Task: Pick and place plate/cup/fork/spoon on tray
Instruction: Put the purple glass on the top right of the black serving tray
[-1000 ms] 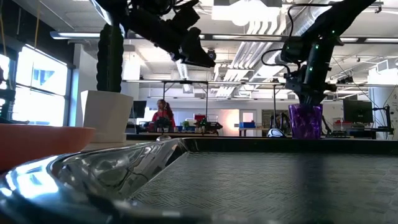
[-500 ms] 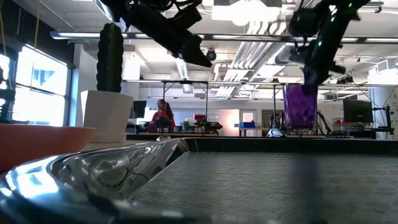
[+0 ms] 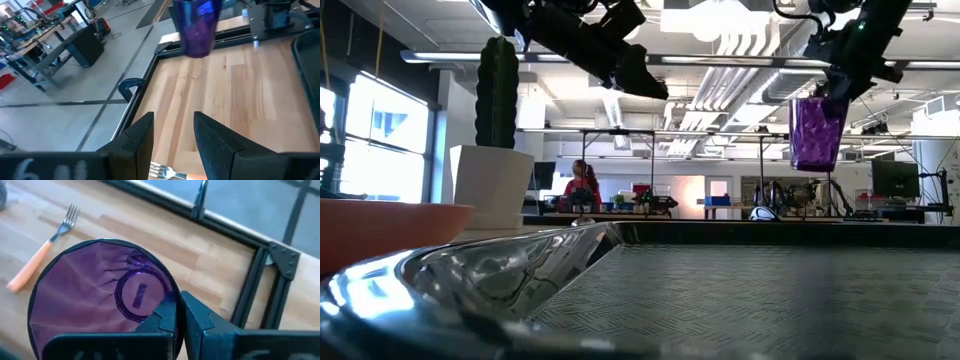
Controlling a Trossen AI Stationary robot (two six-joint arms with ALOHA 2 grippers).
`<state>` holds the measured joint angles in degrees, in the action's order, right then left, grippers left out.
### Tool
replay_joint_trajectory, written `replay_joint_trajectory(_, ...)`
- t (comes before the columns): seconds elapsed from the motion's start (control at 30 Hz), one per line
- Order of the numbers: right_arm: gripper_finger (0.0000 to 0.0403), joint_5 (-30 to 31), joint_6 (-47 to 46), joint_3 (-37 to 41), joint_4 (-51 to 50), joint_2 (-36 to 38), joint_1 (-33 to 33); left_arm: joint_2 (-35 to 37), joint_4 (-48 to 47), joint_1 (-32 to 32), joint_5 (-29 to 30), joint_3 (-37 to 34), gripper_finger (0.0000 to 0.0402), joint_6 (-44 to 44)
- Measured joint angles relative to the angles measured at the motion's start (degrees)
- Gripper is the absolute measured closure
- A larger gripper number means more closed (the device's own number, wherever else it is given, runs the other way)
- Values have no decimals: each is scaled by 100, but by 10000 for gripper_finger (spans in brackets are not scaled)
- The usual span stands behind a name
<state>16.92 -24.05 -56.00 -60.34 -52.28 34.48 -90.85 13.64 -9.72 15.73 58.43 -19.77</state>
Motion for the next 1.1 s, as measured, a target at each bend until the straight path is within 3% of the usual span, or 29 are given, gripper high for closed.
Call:
replay_joint_trajectory(0.27, 402, -45, 95, 496, 1299, -784, 50, 0, -385, 0, 36, -4, 275, 6)
replay_joint_trajectory(0.5, 402, -361, 93, 554, 1917, -1481, 127, 0, -1060, 0, 1278, -8, 275, 208)
replay_joint_trajectory(0.6, 402, -666, -71, 552, 1568, -1463, 34, 0, -1304, -2, 1461, -12, 275, 199)
replay_joint_trajectory(0.77, 402, -659, -598, 552, 381, -1033, -499, 0, -1202, -79, 1475, -55, 275, 59)
replay_joint_trajectory(1.0, 402, -491, -1989, 552, -608, 51, -1829, 0, -1072, -168, 1168, -55, 275, 162)
replay_joint_trajectory(1.1, 402, -21, -2833, 584, -827, 245, -2663, 0, -1091, -139, 1332, -55, 275, 133)
